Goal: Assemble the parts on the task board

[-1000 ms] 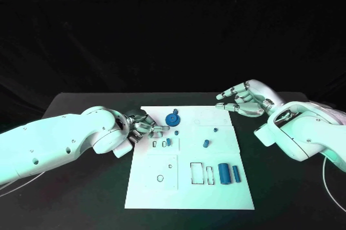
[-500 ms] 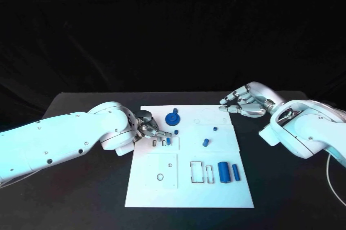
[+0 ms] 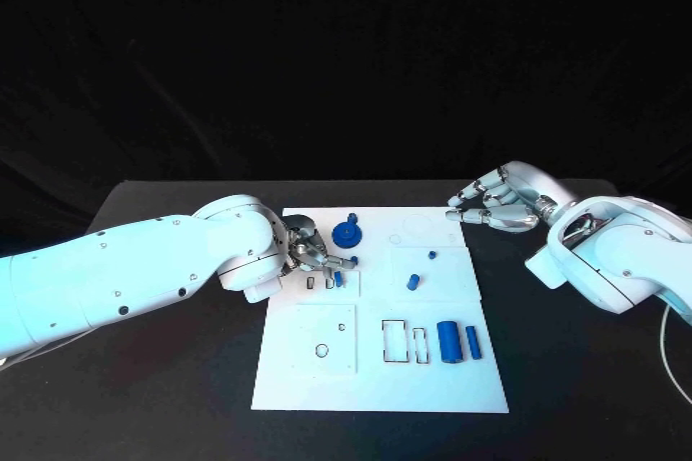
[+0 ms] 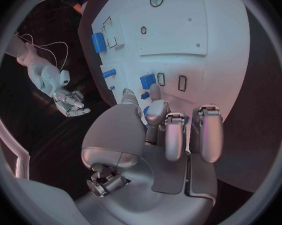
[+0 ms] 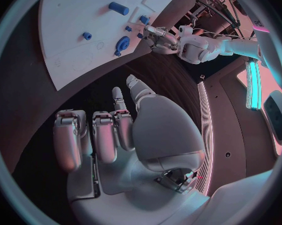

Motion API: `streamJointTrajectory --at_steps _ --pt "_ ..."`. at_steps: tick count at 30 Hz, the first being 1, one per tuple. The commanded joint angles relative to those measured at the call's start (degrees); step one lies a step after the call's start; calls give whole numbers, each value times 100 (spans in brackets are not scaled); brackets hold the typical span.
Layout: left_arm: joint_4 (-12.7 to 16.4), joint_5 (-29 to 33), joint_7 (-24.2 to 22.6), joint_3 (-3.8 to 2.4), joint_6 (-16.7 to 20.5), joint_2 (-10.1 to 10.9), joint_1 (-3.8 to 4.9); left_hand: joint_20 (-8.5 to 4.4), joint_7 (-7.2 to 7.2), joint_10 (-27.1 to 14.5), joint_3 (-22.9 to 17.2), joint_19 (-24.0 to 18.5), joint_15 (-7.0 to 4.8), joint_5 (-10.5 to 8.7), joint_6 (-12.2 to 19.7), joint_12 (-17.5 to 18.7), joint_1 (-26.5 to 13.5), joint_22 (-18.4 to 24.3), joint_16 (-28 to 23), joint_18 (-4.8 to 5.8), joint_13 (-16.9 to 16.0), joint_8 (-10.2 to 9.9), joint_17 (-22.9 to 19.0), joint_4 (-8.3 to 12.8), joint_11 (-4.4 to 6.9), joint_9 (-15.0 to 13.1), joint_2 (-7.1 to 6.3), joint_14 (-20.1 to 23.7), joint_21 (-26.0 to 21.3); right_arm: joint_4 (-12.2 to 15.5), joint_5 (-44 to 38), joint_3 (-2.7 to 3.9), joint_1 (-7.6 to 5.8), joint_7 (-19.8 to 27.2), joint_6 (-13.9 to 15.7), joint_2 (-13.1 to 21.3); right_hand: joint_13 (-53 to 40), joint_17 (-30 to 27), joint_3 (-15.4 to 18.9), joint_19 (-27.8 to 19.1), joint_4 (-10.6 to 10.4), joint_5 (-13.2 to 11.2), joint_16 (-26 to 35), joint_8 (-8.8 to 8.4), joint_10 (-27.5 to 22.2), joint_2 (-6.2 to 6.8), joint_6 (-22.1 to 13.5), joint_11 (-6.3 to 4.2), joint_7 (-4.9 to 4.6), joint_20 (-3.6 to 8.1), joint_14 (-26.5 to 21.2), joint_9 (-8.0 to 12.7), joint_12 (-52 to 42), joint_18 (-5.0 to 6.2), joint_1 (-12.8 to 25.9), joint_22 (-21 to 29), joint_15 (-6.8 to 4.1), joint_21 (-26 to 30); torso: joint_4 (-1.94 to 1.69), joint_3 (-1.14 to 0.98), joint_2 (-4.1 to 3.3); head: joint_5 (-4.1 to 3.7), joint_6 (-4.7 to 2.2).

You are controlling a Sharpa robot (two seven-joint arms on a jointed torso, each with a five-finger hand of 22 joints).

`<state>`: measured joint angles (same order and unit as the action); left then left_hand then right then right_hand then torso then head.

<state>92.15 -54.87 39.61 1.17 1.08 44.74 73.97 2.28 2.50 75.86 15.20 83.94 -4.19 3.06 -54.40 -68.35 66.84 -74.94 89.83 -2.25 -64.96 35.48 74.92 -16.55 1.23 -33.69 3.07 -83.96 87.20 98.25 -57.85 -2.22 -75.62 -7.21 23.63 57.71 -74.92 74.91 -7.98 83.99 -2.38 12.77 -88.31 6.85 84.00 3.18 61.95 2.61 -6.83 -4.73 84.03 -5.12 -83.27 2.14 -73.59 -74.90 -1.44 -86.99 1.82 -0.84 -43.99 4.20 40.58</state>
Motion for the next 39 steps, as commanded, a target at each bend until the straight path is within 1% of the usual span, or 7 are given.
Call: streamJointTrajectory --at_steps 1,5,7,14,23,31,39 --pt "-36 0 375 -1 -230 -59 14 -53 8 14 31 385 -43 -16 57 -15 21 -1032 17 110 8 26 1508 5 7 -22 -36 -604 -2 -1 -126 0 0 -34 -49 -13 -1142 1149 22 208 0 34 20 11 283 -3 -44 -51 -5 43 514 -1 20 -46 29 -772 -48 17 -1 4 -1 34 34" --pt "-86 2 394 -2 -295 -96 16 -54 8 19 33 393 -44 -15 63 -26 28 -1051 17 115 -5 32 1508 5 8 -32 -50 -604 9 -7 -172 0 0 -33 -42 -16 -1135 1128 26 205 -3 47 32 8 276 -3 -54 -50 -7 43 509 0 35 -45 30 -767 -47 20 6 5 1 29 54" --pt "-121 -9 402 -2 -329 -119 17 -55 5 27 28 398 -44 -14 60 -39 42 -1061 17 117 -18 42 1508 6 10 -42 -51 -604 15 1 -186 0 0 -28 -39 -12 -1132 1122 29 202 -5 51 35 7 274 -1 -57 -49 -9 44 507 1 40 -44 31 -761 -46 23 2 -4 1 35 65" --pt "-224 -97 400 -1 -449 -209 16 -59 -7 46 8 409 -51 -12 51 -70 101 -1087 17 123 -50 80 1508 14 19 -85 -50 -604 30 7 -198 1 0 -11 -82 -7 -1124 1115 35 198 -11 61 39 0 266 -1 -73 -46 -13 43 505 3 56 -42 34 -754 -45 27 6 4 0 42 98" --pt "-302 -114 379 3 -505 -283 12 -67 -19 65 -37 409 -60 2 55 -103 230 -1092 17 123 -83 121 1508 35 31 -146 -17 -604 32 19 -200 1 1 11 -151 -13 -1111 1098 52 185 -22 66 50 -12 253 9 -103 -38 -23 42 501 8 82 -37 45 -731 -40 38 2 4 -2 25 111" --pt "-334 -96 387 5 -605 -299 11 -77 -28 68 -162 406 -69 81 84 -116 514 -1092 17 122 -97 160 1508 108 40 -239 77 -604 30 18 -201 1 1 -1 -171 -16 -1107 1095 54 181 -27 68 52 -15 250 5 -110 -36 -25 41 500 8 89 -36 47 -724 -38 41 -2 4 2 21 128" --pt "-352 -64 388 5 -713 -305 12 -79 -29 67 -196 405 -70 112 93 -117 614 -1092 17 122 -99 168 1508 151 42 -268 59 -604 28 34 -201 1 1 19 -167 -30 -1109 1095 53 182 -31 72 52 -14 251 -5 -111 -35 -25 40 500 8 85 -36 46 -725 -37 41 1 -5 3 18 131"
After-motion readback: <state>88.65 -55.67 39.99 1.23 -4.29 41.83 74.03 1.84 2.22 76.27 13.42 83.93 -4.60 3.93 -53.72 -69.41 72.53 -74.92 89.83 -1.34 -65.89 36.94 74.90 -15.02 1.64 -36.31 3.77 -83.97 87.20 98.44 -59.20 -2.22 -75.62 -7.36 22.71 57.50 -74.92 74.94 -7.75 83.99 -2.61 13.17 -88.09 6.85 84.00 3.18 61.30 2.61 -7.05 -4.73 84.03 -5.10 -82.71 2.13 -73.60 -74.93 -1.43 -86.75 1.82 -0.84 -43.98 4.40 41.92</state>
